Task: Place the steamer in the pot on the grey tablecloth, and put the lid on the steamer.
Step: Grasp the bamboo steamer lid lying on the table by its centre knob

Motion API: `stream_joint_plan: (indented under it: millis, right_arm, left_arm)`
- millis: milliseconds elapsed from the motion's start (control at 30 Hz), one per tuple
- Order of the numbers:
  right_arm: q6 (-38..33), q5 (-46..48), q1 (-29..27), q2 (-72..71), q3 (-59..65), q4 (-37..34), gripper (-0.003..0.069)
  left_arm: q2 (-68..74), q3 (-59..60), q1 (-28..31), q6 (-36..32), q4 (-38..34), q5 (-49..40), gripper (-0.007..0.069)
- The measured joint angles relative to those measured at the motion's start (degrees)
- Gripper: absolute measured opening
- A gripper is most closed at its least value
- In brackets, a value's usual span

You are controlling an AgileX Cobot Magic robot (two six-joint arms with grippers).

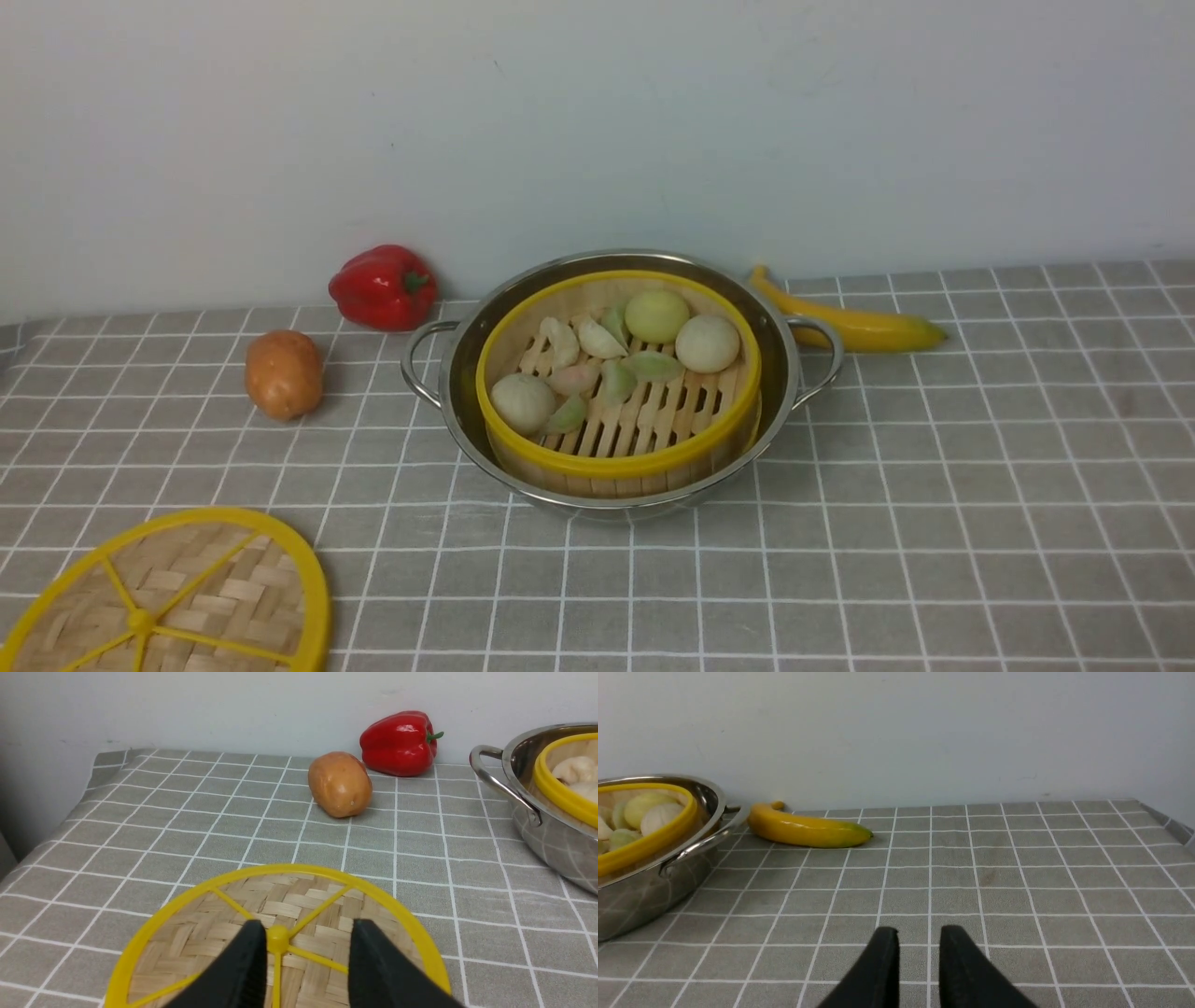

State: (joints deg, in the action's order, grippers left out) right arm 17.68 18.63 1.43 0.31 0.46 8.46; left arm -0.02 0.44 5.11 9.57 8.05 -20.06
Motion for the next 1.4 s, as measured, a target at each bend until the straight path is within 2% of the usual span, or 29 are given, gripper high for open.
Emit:
stream_joint_plan:
  millis: [800, 933, 967, 1200, 1300, 1400]
  right_arm:
    - [0.32, 0.18, 0.00, 0.00, 0.02, -0.32, 0.0227]
    - [1.16, 0.18, 0.00, 0.00, 0.02, -0.39, 0.0233]
    - [1.17, 0.18, 0.00, 0.00, 0.02, -0.46, 0.0236]
    - [1.34, 0.18, 0.00, 0.00, 0.02, -0.46, 0.0239]
    - [1.34, 0.18, 0.00, 0.00, 0.02, -0.46, 0.0240]
    - [1.34, 0.18, 0.00, 0.00, 0.02, -0.46, 0.0240]
  left_arm:
    - [0.00, 0.00, 0.00, -0.06, 0.31, 0.39, 0.0243]
    - [0.00, 0.00, 0.00, 0.67, -1.63, 5.18, 0.0243]
    - [0.00, 0.00, 0.00, 1.98, -4.24, 9.55, 0.0243]
    - [0.00, 0.00, 0.00, 5.73, -10.83, 23.44, 0.0243]
    - [0.00, 0.00, 0.00, 7.72, -11.73, 25.09, 0.0243]
    - [-0.05, -4.08, 0.00, 9.45, -11.36, 18.84, 0.0243]
